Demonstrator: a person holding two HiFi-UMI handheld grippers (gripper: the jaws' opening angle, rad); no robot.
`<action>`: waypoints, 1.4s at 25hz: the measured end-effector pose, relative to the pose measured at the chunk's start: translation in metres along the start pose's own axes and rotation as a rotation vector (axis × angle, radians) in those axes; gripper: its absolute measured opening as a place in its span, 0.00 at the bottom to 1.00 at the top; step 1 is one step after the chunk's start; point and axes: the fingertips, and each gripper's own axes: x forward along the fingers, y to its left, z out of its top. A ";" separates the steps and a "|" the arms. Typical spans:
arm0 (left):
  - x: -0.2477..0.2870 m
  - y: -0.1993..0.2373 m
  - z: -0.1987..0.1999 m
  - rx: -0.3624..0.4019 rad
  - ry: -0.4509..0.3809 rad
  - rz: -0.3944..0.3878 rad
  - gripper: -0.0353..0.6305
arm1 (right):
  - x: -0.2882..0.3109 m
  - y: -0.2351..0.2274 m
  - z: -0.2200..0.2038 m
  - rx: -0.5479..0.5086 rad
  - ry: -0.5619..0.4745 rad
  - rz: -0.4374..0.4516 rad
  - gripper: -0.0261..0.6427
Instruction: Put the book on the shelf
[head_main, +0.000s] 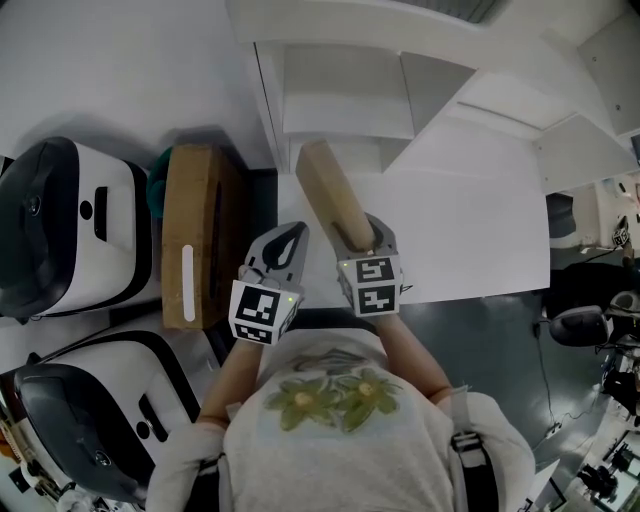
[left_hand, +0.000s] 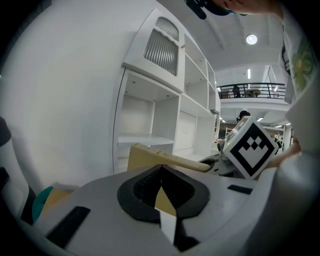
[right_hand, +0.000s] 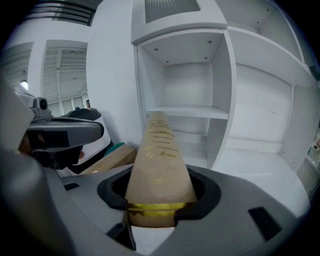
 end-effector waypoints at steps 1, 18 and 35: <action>0.002 0.000 0.000 0.000 -0.002 0.000 0.09 | 0.002 -0.001 0.000 -0.001 -0.001 0.001 0.39; 0.023 0.018 0.008 -0.012 0.003 0.022 0.10 | 0.034 -0.012 0.007 -0.004 0.017 0.023 0.39; 0.034 0.030 0.000 -0.030 0.032 0.025 0.09 | 0.061 -0.019 0.009 -0.036 0.032 0.006 0.39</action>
